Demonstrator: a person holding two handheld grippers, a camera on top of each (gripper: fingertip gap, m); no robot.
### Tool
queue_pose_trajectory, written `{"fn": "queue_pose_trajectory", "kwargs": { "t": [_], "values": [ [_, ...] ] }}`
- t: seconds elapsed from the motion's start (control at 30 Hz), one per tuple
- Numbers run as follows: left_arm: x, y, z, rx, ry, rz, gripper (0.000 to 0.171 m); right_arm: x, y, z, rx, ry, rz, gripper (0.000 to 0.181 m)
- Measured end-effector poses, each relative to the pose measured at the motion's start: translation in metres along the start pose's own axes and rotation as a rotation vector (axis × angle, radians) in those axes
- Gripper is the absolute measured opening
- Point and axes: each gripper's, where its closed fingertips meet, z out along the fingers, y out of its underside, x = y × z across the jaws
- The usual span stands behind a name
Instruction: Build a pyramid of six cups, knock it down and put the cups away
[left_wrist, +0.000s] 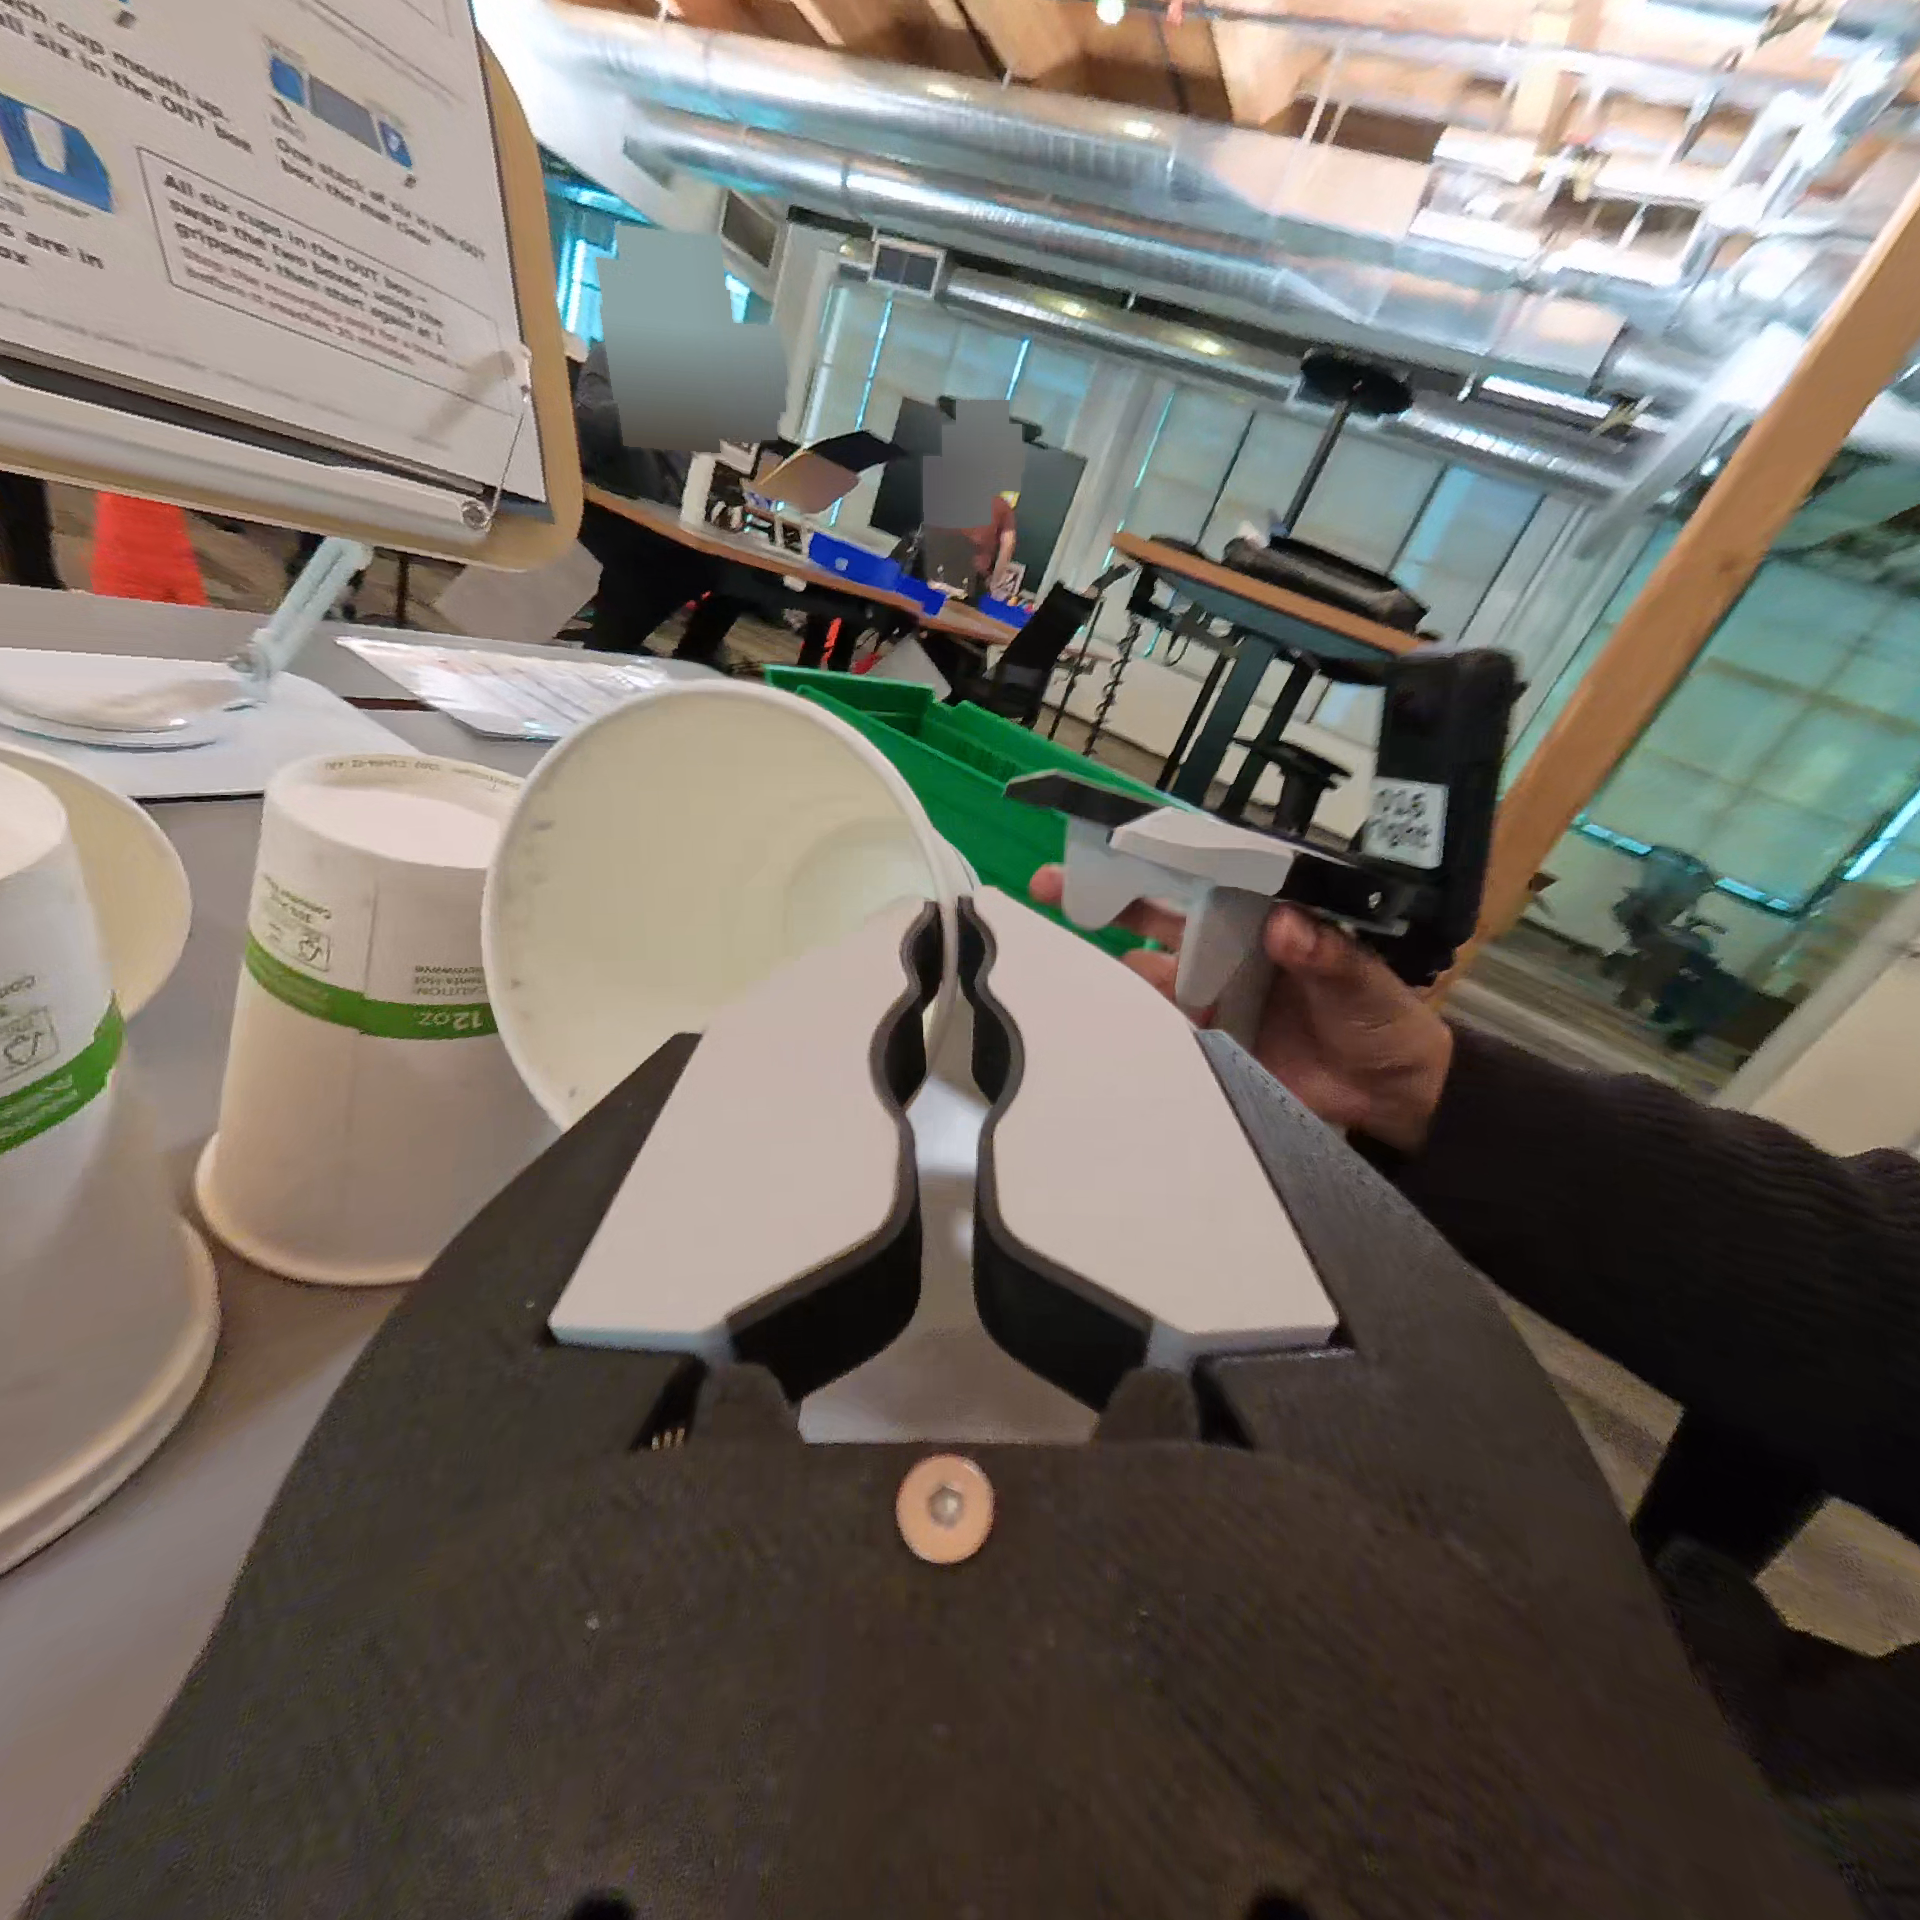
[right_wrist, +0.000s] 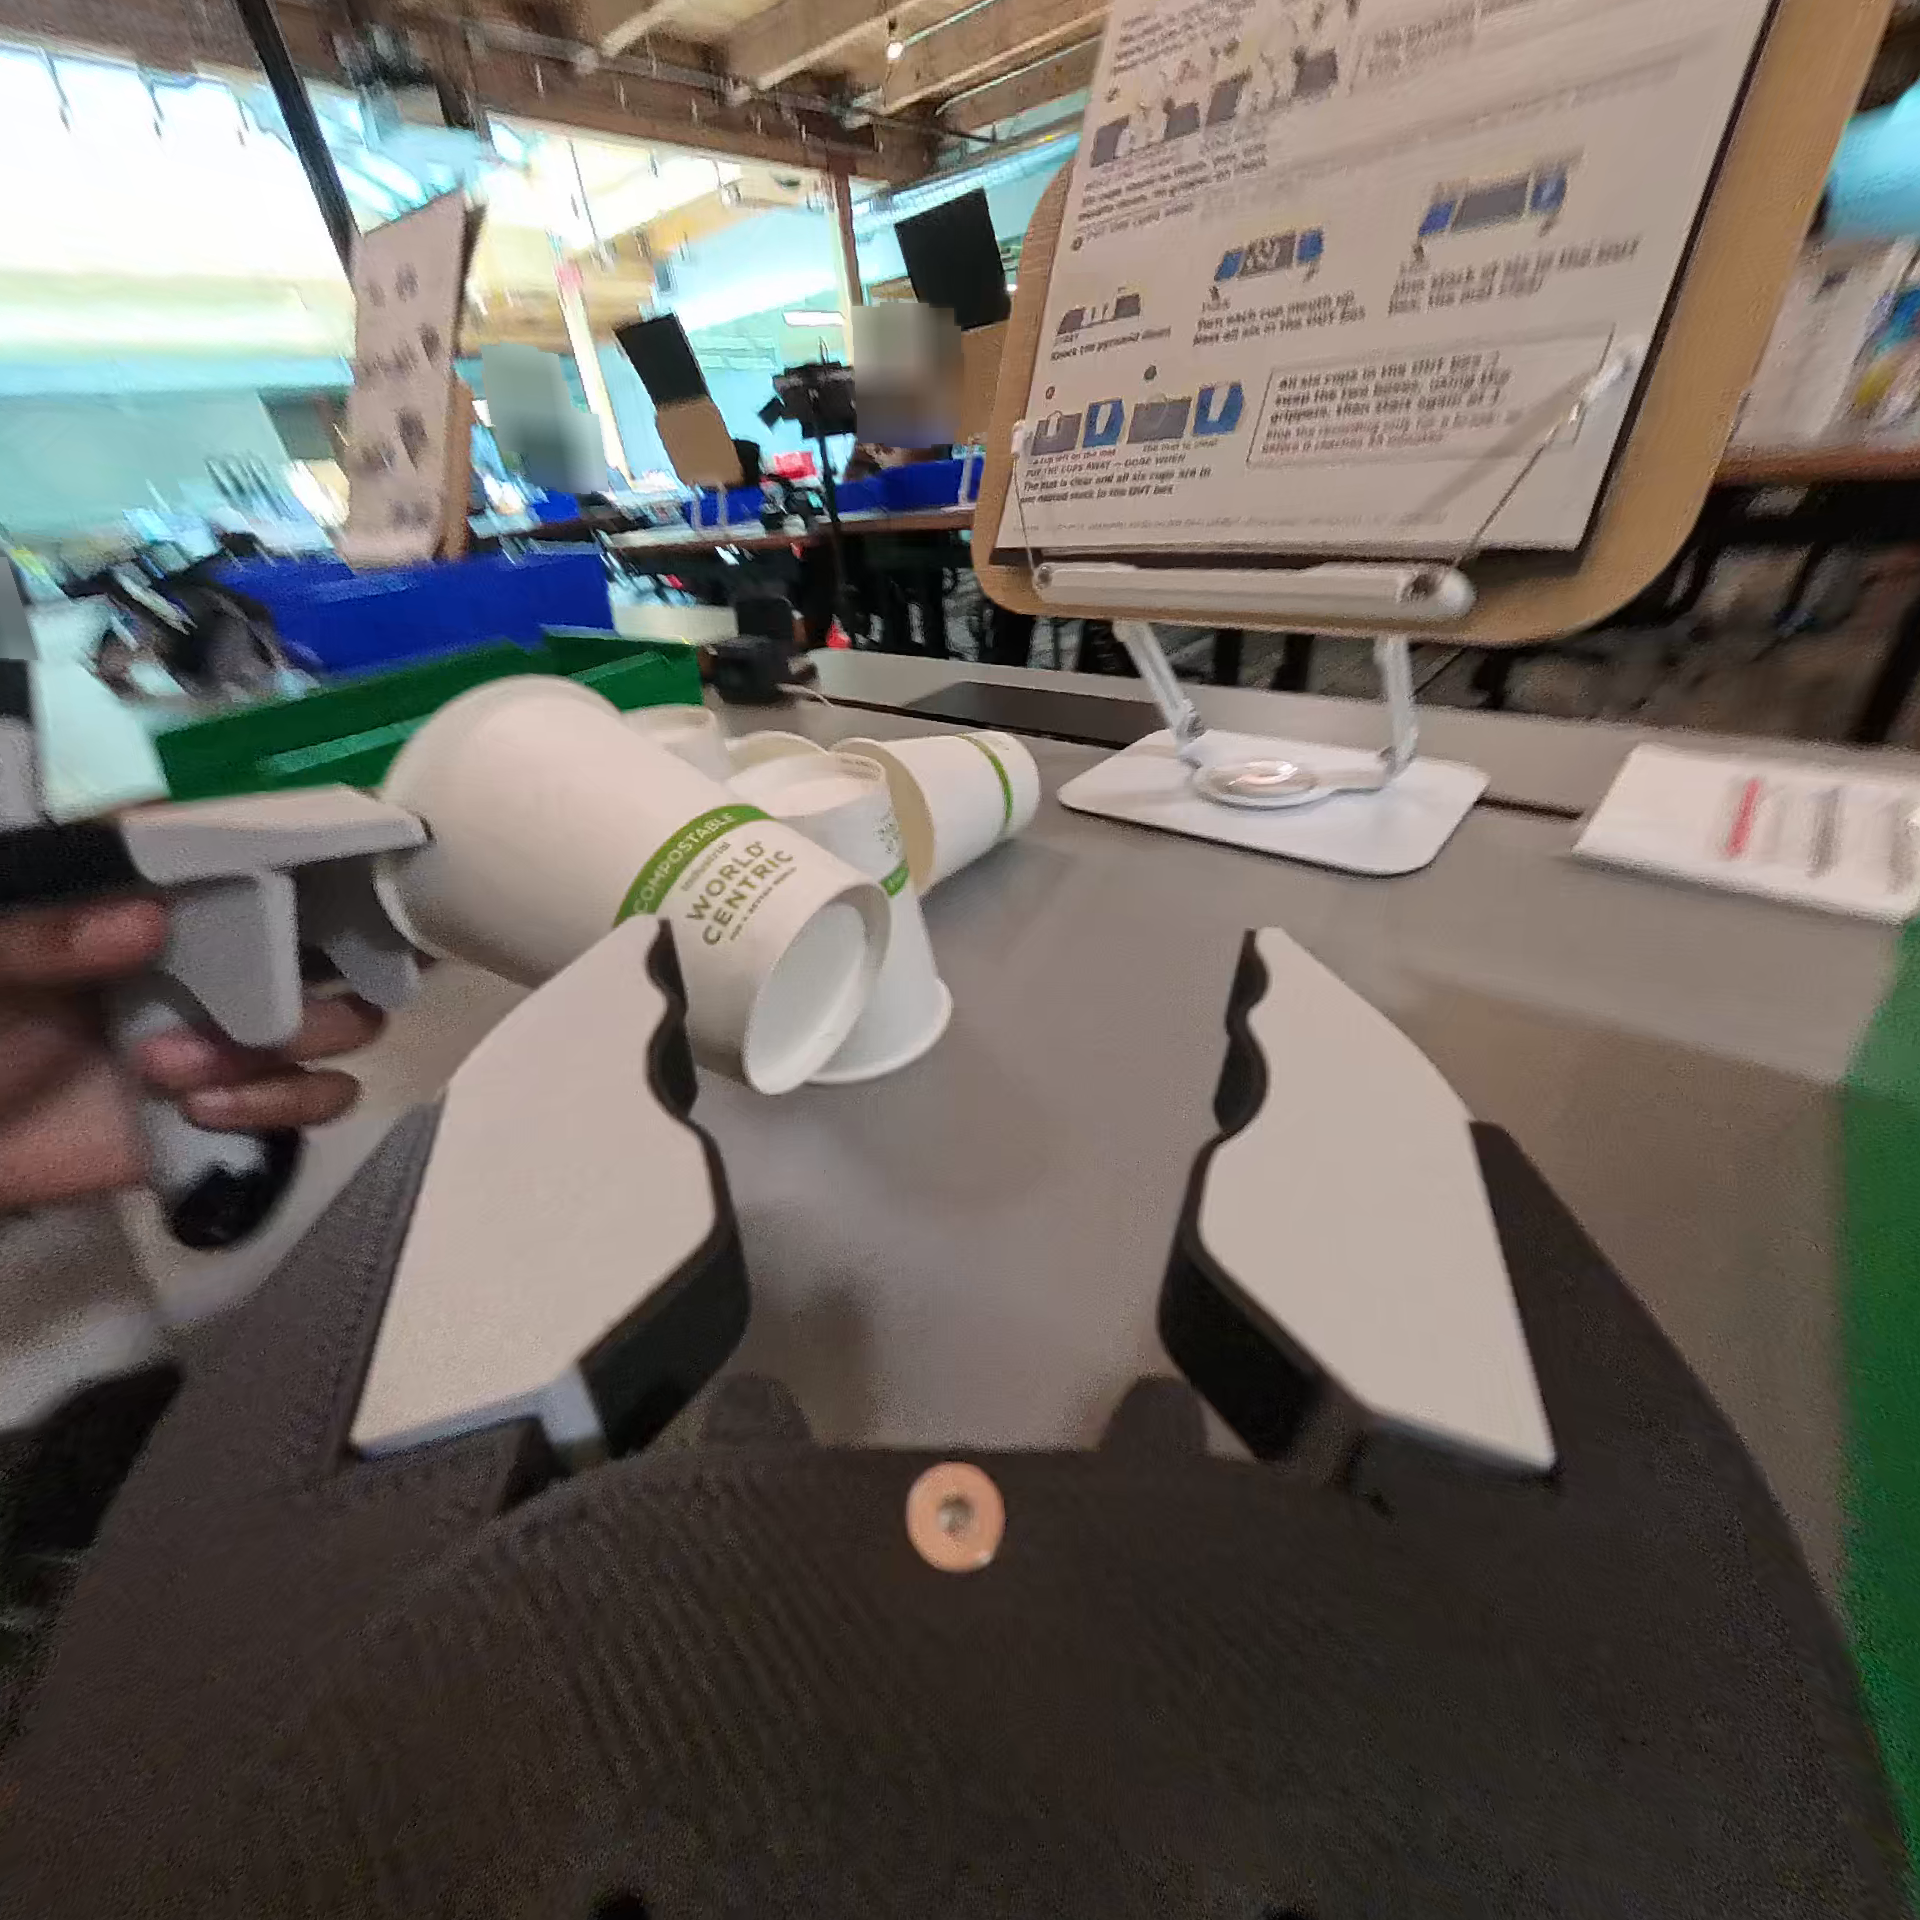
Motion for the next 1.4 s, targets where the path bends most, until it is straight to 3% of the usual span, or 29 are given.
{"fn": "queue_pose_trajectory", "kwargs": {
  "t": [0.1,0.27,0.5,0.87,1.0,1.1,1.4],
  "values": [
    [0.008,0.009,0.004,-0.051,0.012,0.063,0.004,-0.013,0.005,0.002,-0.035,0.011,-0.224,0.098],
    [0.022,0.031,0.01,-0.169,0.007,0.31,0.004,-0.049,0.03,0.012,-0.131,-0.055,-0.465,0.095],
    [0.038,0.05,0.014,-0.232,0.04,0.51,0.004,-0.066,0.056,0.015,-0.207,-0.104,-0.598,0.086],
    [0.046,0.044,0.014,-0.181,0.057,0.526,0.004,-0.069,0.075,0.019,-0.296,-0.116,-0.61,0.081],
    [0.042,0.031,0.012,-0.1,-0.005,0.539,0.017,-0.06,0.081,0.02,-0.332,-0.085,-0.632,0.08],
    [0.033,0.03,0.012,-0.107,-0.03,0.474,0.027,-0.054,0.078,0.02,-0.33,-0.061,-0.607,0.08],
    [0.003,0.017,0.008,-0.064,-0.096,0.142,0.034,-0.041,0.061,0.018,-0.265,-0.021,-0.454,0.079]
  ]
}}
